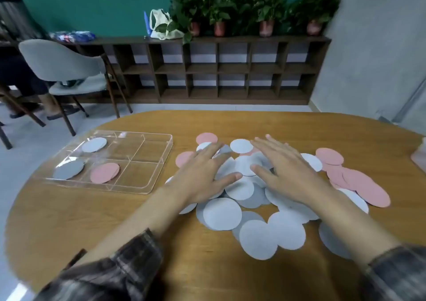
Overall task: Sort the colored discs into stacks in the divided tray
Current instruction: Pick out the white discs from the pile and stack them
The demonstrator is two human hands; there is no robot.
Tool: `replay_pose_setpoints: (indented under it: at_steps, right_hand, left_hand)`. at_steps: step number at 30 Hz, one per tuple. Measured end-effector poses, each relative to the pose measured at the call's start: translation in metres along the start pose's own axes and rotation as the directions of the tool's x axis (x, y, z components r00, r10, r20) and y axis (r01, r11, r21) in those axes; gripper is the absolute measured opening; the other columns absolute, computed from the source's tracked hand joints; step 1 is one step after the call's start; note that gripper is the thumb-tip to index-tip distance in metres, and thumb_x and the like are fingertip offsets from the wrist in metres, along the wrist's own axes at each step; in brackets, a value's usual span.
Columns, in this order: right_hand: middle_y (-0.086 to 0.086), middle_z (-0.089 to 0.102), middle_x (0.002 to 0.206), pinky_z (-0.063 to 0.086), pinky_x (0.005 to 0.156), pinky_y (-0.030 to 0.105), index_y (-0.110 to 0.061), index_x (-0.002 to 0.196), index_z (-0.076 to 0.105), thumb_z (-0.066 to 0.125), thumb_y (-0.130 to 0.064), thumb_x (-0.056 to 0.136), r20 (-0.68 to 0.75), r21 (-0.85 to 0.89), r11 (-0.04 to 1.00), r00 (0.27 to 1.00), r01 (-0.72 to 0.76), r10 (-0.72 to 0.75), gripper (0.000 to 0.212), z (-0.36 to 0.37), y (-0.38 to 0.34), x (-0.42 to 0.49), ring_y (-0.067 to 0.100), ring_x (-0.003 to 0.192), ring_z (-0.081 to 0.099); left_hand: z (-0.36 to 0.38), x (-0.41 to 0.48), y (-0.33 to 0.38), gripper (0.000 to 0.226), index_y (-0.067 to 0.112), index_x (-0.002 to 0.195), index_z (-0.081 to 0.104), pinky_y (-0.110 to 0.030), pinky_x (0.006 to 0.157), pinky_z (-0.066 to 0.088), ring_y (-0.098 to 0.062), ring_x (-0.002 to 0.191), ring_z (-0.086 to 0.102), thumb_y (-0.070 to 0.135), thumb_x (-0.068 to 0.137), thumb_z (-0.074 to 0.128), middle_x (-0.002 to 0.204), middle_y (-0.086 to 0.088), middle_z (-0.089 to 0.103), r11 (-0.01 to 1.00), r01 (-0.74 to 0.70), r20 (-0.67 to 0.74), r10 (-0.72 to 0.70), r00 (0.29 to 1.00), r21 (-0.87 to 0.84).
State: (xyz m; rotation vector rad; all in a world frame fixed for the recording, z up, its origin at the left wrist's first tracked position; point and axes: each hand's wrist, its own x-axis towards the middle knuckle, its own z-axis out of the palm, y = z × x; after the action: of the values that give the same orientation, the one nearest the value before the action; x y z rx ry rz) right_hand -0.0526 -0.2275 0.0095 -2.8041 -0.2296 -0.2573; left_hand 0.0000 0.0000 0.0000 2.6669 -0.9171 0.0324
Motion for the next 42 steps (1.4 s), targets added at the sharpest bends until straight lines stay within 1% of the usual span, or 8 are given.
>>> replay_pose_setpoints:
  at_steps: [4, 14, 19, 23, 29, 32, 38, 42]
  right_hand:
    - [-0.018, 0.03, 0.164, 0.011, 0.121, 0.026, -0.036, 0.156, 0.035, 0.049, -0.045, 0.104, 0.013, 0.051, 0.999, 1.0, 0.019, -0.02, 0.055, 0.023, 0.007, -0.002, 0.003, 0.154, 0.012]
    - [-0.022, 0.05, 0.149, 0.019, 0.116, 0.02, -0.031, 0.144, 0.055, 0.047, -0.037, 0.097, -0.043, 0.241, 0.971, 0.999, 0.006, 0.004, 0.049, 0.056, 0.023, -0.004, -0.003, 0.148, 0.027]
    - [-0.019, 0.066, 0.126, 0.041, 0.104, 0.018, -0.025, 0.124, 0.071, 0.06, -0.028, 0.089, -0.104, 0.358, 0.932, 0.994, 0.06, -0.024, 0.037, 0.049, 0.013, -0.006, 0.003, 0.128, 0.052]
    - [-0.015, 0.072, 0.1, 0.048, 0.08, 0.024, -0.026, 0.106, 0.074, 0.069, -0.029, 0.095, -0.172, 0.417, 0.905, 0.985, 0.081, -0.009, 0.013, 0.05, 0.005, -0.007, 0.008, 0.1, 0.063]
    - [-0.01, 0.074, 0.089, 0.049, 0.068, 0.029, -0.022, 0.105, 0.075, 0.064, -0.025, 0.098, -0.217, 0.512, 0.859, 0.971, 0.026, 0.1, 0.012, 0.053, 0.003, -0.008, 0.011, 0.088, 0.066]
    - [-0.01, 0.076, 0.088, 0.051, 0.069, 0.03, -0.024, 0.108, 0.075, 0.067, -0.023, 0.097, -0.212, 0.562, 0.827, 0.965, -0.006, 0.151, 0.014, 0.054, 0.003, -0.006, 0.012, 0.081, 0.066]
    - [-0.015, 0.06, 0.063, 0.046, 0.068, 0.025, -0.024, 0.104, 0.076, 0.069, -0.02, 0.095, -0.166, 0.658, 0.75, 0.958, -0.068, 0.232, 0.012, 0.057, -0.007, 0.016, 0.012, 0.07, 0.058]
    - [0.015, 0.066, 0.078, 0.049, 0.069, 0.044, -0.026, 0.104, 0.074, 0.067, -0.025, 0.097, -0.197, 0.617, 0.786, 0.957, -0.05, 0.215, 0.01, 0.062, -0.016, 0.015, 0.03, 0.072, 0.058]
  left_hand:
    - [0.025, 0.009, -0.009, 0.052, 0.041, 0.137, 0.063, -0.037, 0.117, 0.037, -0.016, 0.147, 0.036, 0.067, 0.092, 0.061, 0.161, 0.011, 0.037, 0.987, -0.062, 0.009, 0.064, 0.998, -0.149]
    - [0.042, 0.014, -0.023, 0.048, 0.039, 0.123, 0.069, -0.044, 0.113, 0.041, -0.005, 0.139, 0.041, 0.055, 0.079, 0.083, 0.148, 0.021, 0.044, 0.957, -0.095, -0.058, 0.082, 0.995, -0.276]
    - [0.039, 0.014, -0.016, 0.02, 0.027, 0.099, 0.074, -0.02, 0.081, 0.045, -0.008, 0.096, 0.061, 0.025, 0.084, 0.086, 0.101, 0.015, 0.068, 0.87, -0.129, -0.266, -0.002, 0.964, -0.477]
    - [0.031, 0.011, -0.005, 0.014, 0.019, 0.087, 0.075, -0.03, 0.069, 0.052, -0.016, 0.074, 0.063, 0.017, 0.082, 0.088, 0.08, -0.001, 0.072, 0.71, -0.07, -0.235, -0.137, 0.962, -0.701]
    - [0.016, -0.004, -0.044, 0.031, 0.034, 0.114, 0.074, -0.02, 0.089, 0.044, 0.0, 0.111, 0.056, 0.043, 0.085, 0.081, 0.109, 0.022, 0.068, 0.935, 0.006, -0.106, -0.047, 0.993, -0.354]
    - [0.014, -0.008, -0.055, 0.042, 0.038, 0.121, 0.073, -0.026, 0.089, 0.048, 0.0, 0.11, 0.054, 0.045, 0.081, 0.084, 0.112, 0.023, 0.062, 0.961, 0.05, -0.003, -0.053, 0.999, -0.272]
    - [0.017, -0.004, -0.054, 0.038, 0.039, 0.114, 0.076, -0.023, 0.086, 0.048, 0.001, 0.098, 0.056, 0.041, 0.078, 0.088, 0.103, 0.022, 0.057, 0.943, 0.091, 0.029, -0.086, 0.996, -0.321]
    - [0.018, -0.002, -0.053, 0.018, 0.032, 0.098, 0.078, -0.019, 0.077, 0.044, -0.009, 0.089, 0.056, 0.027, 0.083, 0.086, 0.094, 0.009, 0.061, 0.896, 0.073, -0.052, -0.106, 0.993, -0.437]
